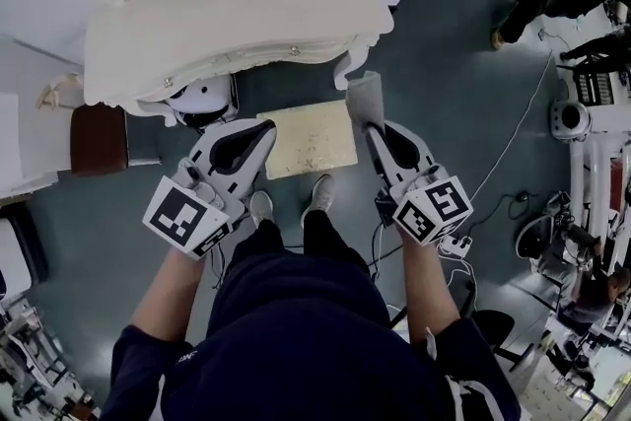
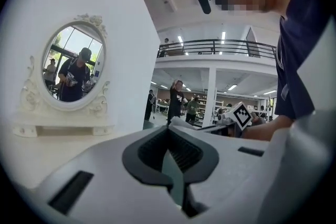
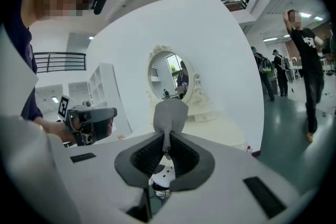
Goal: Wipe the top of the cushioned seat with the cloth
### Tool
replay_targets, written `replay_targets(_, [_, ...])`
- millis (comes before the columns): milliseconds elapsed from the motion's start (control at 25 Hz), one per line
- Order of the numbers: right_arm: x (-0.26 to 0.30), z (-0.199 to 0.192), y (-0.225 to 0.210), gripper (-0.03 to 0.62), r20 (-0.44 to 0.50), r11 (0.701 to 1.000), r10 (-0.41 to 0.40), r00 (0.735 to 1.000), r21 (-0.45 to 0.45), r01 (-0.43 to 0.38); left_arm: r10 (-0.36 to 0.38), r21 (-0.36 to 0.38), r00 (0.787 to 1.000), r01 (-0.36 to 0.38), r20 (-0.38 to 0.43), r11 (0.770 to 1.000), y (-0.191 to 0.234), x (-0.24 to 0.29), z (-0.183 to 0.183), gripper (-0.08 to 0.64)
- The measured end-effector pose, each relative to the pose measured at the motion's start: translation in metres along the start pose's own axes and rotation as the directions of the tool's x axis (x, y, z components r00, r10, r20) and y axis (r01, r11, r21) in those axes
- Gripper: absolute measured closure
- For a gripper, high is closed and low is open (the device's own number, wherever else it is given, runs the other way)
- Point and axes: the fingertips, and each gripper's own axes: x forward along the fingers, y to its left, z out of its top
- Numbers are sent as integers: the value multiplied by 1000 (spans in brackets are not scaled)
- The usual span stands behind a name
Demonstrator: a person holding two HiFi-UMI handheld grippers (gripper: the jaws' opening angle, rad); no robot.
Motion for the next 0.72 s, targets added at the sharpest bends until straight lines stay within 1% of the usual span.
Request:
replay_targets(120, [-3,30,17,548,40,1000,17,999,-26,-16,6,12,1000,-6,30,1000,-5,-9,21,552])
replay_targets(280, [-9,58,42,548,93,997,51,994,-56,-46,-10,46,998,8,54,999,-17,-16,43,552])
replay_targets(480, [-21,80,66,548,134,995,87,987,-68,-79,-22,74,996,16,83,997,-25,-19,62,552])
replay_targets(720, [-37,102,78,548,179,993,84,980,-98,-68,-44,99,993,34,106,995,-28,-19,77,552])
